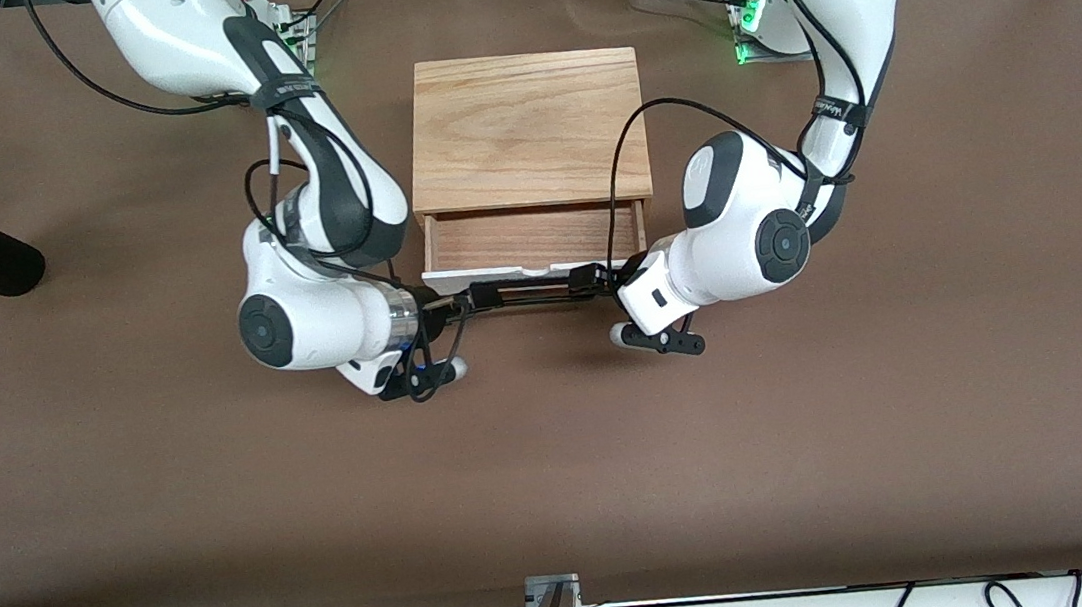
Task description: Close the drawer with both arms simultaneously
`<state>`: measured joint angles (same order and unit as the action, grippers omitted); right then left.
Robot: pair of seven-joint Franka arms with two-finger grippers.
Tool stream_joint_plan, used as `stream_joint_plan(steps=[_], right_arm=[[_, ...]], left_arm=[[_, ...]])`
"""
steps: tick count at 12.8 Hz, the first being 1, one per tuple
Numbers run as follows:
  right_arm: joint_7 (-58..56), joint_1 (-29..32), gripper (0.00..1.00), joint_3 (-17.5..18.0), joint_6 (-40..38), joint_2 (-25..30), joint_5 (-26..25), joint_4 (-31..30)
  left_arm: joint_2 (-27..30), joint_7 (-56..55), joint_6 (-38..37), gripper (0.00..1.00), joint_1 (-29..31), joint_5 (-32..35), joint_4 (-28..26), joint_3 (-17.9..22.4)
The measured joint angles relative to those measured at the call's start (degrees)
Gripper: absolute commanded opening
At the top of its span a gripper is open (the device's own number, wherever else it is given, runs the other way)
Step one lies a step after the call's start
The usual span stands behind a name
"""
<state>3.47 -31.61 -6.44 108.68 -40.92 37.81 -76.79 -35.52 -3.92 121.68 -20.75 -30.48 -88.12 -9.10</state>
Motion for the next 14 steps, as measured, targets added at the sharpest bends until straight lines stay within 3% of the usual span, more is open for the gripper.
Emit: stream_joint_plan(steps=[4,9,14], right_arm=[[0.0,0.0,1.00,-0.4,-0.7,0.0,0.0,-2.2],[0.1,0.0,1.00,-0.5,-5.7,0.7,0.2,-3.3],[0.3,-0.1,1.00,0.7,-7.0,4.7,0.5,-10.9]], left_arm=[[-0.4,-0.2,-3.0,1.00,-0.8,0.0,0.1,0.0],[-0.4,-0.2,-13.3,1.00,-0.7,-0.1,0.5,0.0],[-0.4,-0.2,-18.5,1.00,-0.6,-0.1,0.6,0.1]])
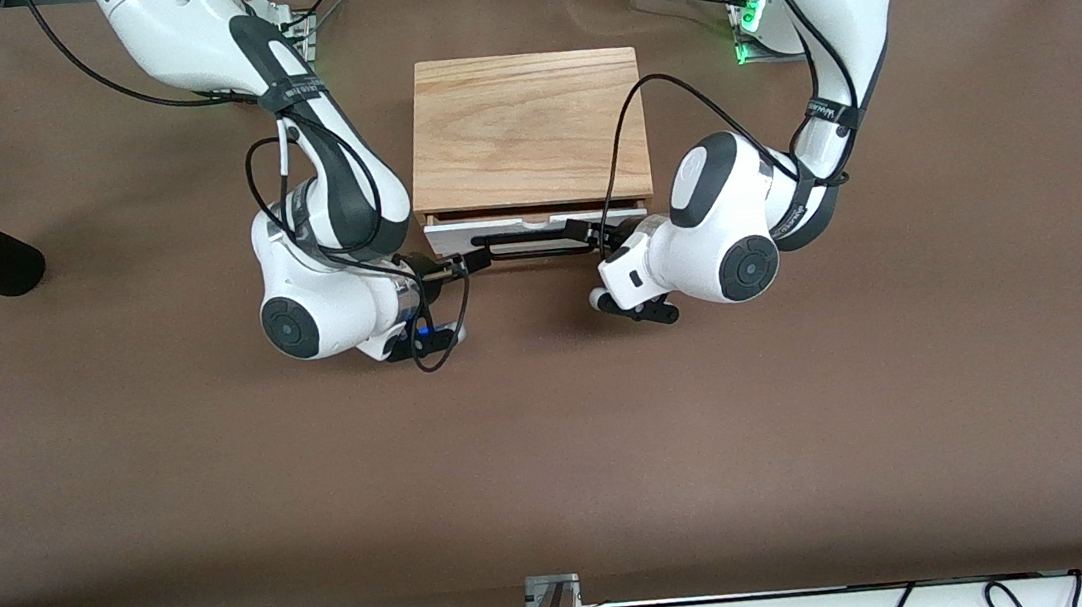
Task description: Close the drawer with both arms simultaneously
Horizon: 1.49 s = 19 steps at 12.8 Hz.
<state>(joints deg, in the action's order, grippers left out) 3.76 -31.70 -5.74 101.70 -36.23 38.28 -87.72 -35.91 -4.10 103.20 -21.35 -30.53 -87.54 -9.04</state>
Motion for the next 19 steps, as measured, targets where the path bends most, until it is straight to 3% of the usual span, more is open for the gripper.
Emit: stream_joint_plan(steps=[7,10,13,17,19], right_arm=[[0.1,-0.1,1.00,1.9,1.2,4.8,1.1,-7.7],[-0.1,0.0,1.00,1.3,1.0,5.4,0.5,-7.8],[-0.2,1.8,1.00,-3.2,0.0,7.3,-5.6,-3.7],[-1.5,4.1,1.00,-9.1,-0.3,9.0,-14.9,1.3],[-3.2,4.1,1.00,-10.7,-2.1,12.8,-20.2,2.1]], left_arm=[[0.0,0.0,-9.1,1.00,1.8,-0.1,0.7,0.2],[2.2,0.1,-14.9,1.00,5.5,0.7,7.0,0.9],[7.9,0.3,-16.7,1.00,11.2,9.5,12.5,1.6],[12.6,4.3,-20.3,1.00,16.7,31.0,13.5,1.6],[15.8,4.4,-21.2,1.00,17.0,38.9,13.9,1.7]])
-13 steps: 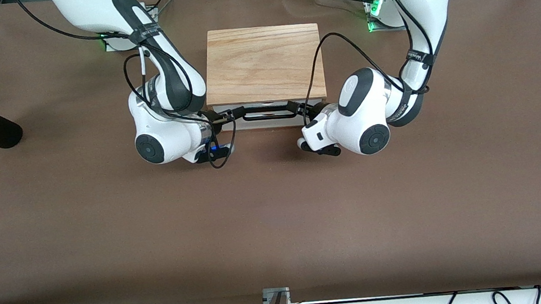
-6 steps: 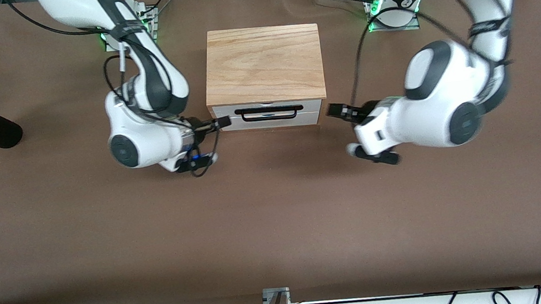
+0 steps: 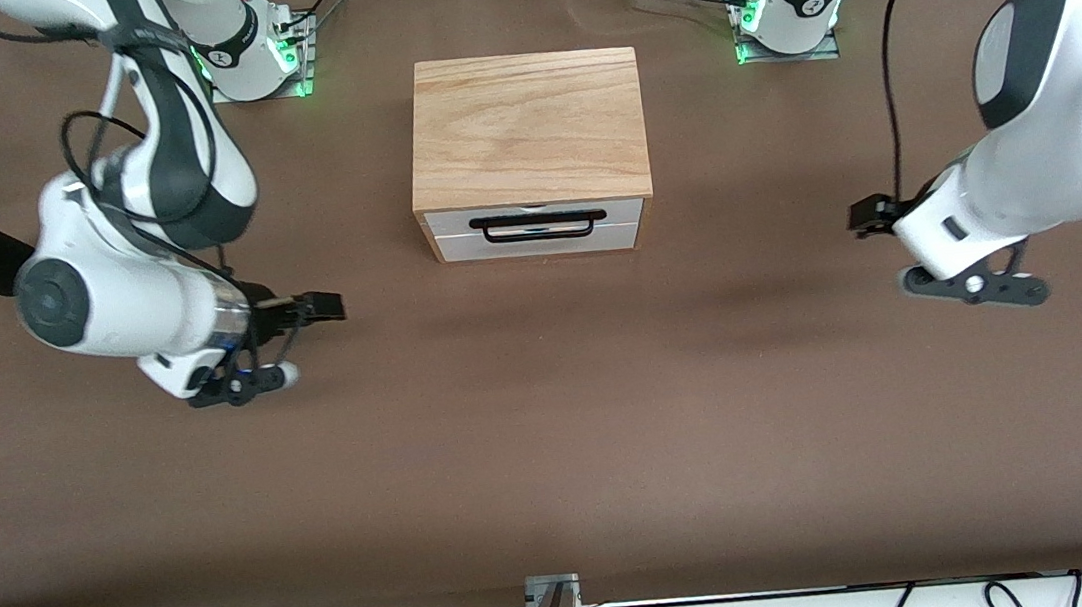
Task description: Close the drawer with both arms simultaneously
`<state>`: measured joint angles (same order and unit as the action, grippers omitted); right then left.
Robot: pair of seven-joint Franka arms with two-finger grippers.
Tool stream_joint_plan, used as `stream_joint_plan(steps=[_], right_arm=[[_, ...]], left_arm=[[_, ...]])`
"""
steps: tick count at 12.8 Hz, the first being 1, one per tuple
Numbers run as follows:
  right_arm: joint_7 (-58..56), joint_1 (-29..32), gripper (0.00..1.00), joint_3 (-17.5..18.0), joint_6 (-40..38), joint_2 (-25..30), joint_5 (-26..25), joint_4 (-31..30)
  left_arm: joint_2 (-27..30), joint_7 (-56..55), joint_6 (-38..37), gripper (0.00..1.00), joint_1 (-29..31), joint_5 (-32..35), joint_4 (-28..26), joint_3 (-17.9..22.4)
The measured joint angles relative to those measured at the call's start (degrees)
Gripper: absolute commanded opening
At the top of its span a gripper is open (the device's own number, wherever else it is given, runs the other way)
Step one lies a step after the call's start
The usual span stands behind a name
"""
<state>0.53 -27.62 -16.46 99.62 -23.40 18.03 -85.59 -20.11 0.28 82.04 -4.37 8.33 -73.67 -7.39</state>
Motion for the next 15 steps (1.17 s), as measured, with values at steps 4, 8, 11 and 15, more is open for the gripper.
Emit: stream_joint_plan(steps=[4,8,11,15], right_arm=[[-2.5,0.3,1.00,-2.3,-3.9,10.5,-11.3,0.2],[-4.8,11.3,1.00,6.1,-9.1,14.9,-12.2,0.1],[-4.8,15.8,1.00,10.7,-11.2,17.7,-14.9,-1.2],[-4.8,16.1,1.00,10.9,-12.9,18.3,-16.3,-1.7]], left_arm=[[13.7,-0.4,5.6,1.00,-0.1,-5.8,-10.0,2.4],[21.1,-3.7,8.7,1.00,0.1,-7.0,-20.4,3.1],[20.9,-7.6,8.9,1.00,0.1,-7.1,-21.0,3.0],[20.9,-8.5,8.9,1.00,0.1,-7.1,-21.0,3.1]])
